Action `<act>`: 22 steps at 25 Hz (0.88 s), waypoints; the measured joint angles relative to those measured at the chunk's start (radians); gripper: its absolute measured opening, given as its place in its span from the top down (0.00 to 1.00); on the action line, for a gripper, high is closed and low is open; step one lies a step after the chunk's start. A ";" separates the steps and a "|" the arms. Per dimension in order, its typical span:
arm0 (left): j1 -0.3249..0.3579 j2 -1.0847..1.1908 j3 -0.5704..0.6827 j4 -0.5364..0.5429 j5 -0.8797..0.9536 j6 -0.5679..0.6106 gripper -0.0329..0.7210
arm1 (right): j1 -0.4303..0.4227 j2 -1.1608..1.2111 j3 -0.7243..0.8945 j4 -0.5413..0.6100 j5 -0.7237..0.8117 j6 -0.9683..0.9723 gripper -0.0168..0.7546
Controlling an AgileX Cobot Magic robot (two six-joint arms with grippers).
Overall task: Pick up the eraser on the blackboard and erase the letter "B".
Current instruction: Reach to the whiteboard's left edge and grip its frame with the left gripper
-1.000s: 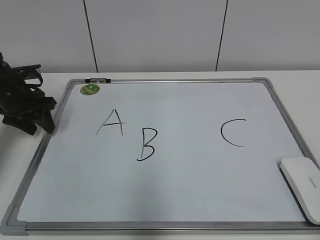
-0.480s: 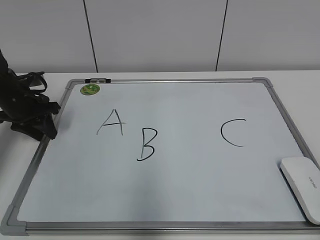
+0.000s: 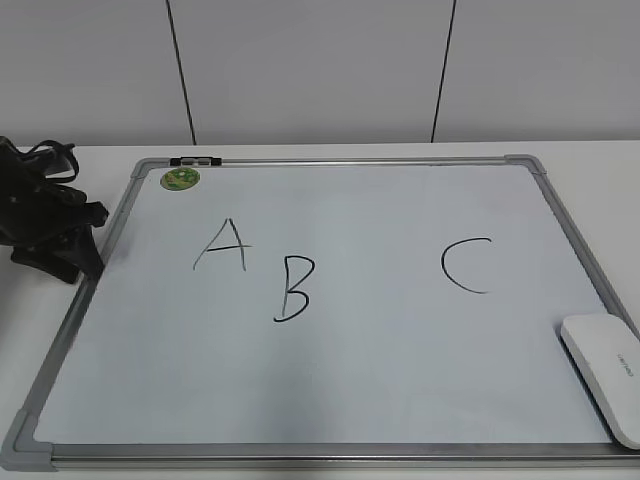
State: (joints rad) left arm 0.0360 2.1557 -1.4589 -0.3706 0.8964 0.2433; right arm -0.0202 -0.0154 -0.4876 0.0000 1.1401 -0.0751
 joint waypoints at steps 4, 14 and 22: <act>0.000 0.000 0.000 -0.002 0.002 0.002 0.61 | 0.000 0.000 0.000 0.000 0.000 0.000 0.22; 0.000 0.004 0.000 -0.010 0.003 0.003 0.68 | 0.000 0.000 0.000 0.000 0.000 0.000 0.22; 0.000 0.004 -0.002 -0.020 0.009 0.006 0.89 | 0.000 0.000 0.000 0.000 0.000 0.000 0.22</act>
State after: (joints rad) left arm 0.0360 2.1596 -1.4612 -0.3903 0.9058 0.2496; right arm -0.0202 -0.0154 -0.4876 0.0000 1.1401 -0.0751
